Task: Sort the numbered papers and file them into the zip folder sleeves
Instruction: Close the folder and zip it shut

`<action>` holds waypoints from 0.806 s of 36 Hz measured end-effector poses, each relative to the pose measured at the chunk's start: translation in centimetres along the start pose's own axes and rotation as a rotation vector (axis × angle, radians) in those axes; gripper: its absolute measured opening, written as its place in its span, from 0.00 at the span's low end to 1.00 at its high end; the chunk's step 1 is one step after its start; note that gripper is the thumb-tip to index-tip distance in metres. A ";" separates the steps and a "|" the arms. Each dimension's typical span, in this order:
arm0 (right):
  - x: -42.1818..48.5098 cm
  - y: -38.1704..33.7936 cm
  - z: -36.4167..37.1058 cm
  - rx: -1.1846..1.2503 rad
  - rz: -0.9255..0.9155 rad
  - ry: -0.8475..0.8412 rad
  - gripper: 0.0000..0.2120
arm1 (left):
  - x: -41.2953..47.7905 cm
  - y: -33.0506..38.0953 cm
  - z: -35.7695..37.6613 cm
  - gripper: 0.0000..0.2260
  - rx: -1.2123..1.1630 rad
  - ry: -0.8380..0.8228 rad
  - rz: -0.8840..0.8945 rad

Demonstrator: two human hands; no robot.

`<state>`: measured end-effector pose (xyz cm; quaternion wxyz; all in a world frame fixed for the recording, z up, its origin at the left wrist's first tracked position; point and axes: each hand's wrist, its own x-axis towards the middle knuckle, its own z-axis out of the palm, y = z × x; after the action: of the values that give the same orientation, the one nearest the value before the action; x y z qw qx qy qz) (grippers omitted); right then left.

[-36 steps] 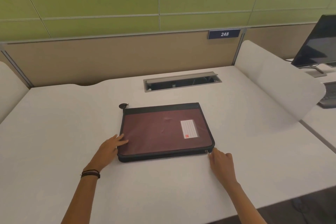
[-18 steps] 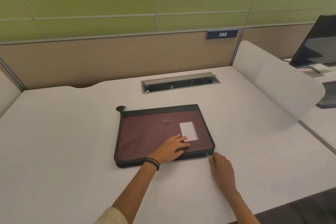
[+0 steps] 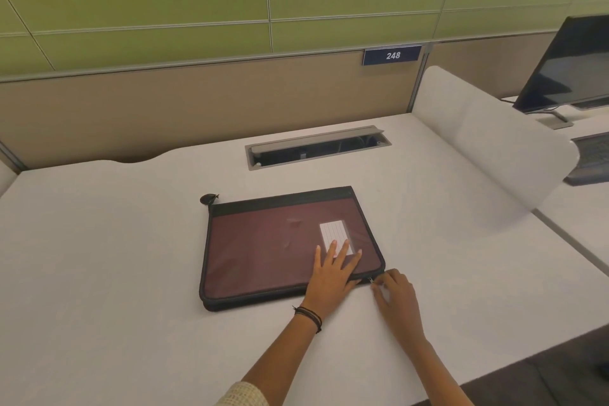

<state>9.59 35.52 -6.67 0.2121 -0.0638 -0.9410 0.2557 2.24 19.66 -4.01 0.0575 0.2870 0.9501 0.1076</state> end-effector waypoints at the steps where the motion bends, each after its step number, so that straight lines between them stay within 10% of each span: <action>1: 0.0 0.0 0.0 0.007 -0.001 -0.002 0.09 | 0.2 -0.1 0.3 0.44 -0.020 0.029 0.004; 20: 0.0 -0.1 -0.3 -0.075 0.067 0.025 0.11 | -0.4 -0.6 0.4 0.52 0.089 0.060 0.073; 29: -0.3 -0.2 -0.2 -0.195 -0.046 0.048 0.03 | -3.8 -2.9 0.2 0.21 0.312 -0.002 0.165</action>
<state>9.93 35.36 -6.55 0.2334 -0.0685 -0.9573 0.1565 3.85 15.21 -4.76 0.0041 0.3698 0.9284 -0.0373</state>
